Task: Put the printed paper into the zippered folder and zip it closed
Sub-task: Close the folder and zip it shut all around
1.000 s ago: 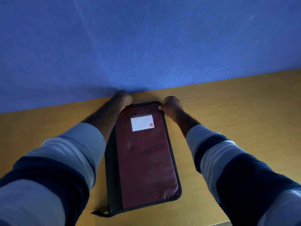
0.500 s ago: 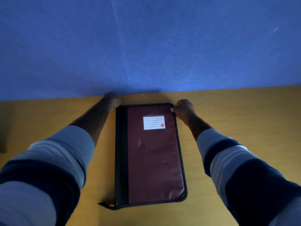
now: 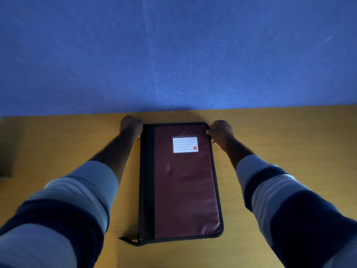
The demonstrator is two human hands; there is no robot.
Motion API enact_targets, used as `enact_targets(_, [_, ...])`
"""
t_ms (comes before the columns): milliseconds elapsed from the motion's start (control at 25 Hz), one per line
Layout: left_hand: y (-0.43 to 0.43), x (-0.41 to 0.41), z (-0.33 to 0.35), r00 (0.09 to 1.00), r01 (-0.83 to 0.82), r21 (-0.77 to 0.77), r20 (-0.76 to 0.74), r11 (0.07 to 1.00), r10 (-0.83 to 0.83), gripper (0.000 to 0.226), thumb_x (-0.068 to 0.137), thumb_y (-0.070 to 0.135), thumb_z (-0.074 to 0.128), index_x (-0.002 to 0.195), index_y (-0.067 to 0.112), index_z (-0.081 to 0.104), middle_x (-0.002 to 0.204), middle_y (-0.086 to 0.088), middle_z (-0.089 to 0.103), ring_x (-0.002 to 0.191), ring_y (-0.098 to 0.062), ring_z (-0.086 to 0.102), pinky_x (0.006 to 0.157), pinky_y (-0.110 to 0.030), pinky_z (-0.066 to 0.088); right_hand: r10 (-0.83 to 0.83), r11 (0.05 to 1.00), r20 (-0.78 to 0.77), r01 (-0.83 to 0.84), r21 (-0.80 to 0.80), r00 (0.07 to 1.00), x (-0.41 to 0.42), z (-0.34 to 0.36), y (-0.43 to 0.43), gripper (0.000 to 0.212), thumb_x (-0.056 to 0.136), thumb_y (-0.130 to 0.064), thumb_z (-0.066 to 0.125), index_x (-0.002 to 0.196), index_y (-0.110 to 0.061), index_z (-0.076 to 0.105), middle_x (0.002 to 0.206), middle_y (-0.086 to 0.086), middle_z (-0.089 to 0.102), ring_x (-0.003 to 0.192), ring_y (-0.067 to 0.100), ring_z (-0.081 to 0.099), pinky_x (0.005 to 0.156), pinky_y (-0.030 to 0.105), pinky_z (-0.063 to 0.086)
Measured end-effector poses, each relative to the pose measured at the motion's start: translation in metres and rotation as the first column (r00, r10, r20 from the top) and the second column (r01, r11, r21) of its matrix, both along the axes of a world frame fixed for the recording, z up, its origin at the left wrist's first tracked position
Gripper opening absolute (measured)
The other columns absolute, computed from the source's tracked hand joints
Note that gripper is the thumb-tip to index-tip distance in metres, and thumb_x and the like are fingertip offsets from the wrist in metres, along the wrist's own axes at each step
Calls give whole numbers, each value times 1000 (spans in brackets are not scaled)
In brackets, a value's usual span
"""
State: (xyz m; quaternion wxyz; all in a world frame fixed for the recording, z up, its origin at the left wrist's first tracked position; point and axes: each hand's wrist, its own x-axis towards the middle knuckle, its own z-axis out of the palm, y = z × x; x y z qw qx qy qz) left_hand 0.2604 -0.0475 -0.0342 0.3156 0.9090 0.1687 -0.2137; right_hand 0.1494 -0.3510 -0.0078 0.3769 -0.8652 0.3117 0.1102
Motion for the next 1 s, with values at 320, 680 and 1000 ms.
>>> enact_targets(320, [8,-107,17,969,79,-36,237,996,-69,38,102,34,47,87,5,66,85,-10,65,78,-27,58,62,-27,36,-24,1000,-14,24,17,1000,-82,-6,20,14,83,-21,73,93,-17,66,97,7,71,86,25,65,71,42,59])
enact_targets(680, [36,-232,12,981,71,-133,188,989,-45,37,102,27,54,135,13,62,125,-5,67,111,-21,64,84,-33,52,-60,998,-27,60,2,998,-182,-12,53,46,87,-27,74,130,-10,66,119,11,70,100,29,67,72,29,48])
enact_targets(1000, [38,-221,17,987,-100,-404,79,909,143,35,96,17,64,130,16,62,116,0,70,102,-19,67,86,-37,56,-281,896,-18,269,354,960,-164,-3,38,22,77,1,74,93,-14,71,95,12,75,84,28,72,71,47,64])
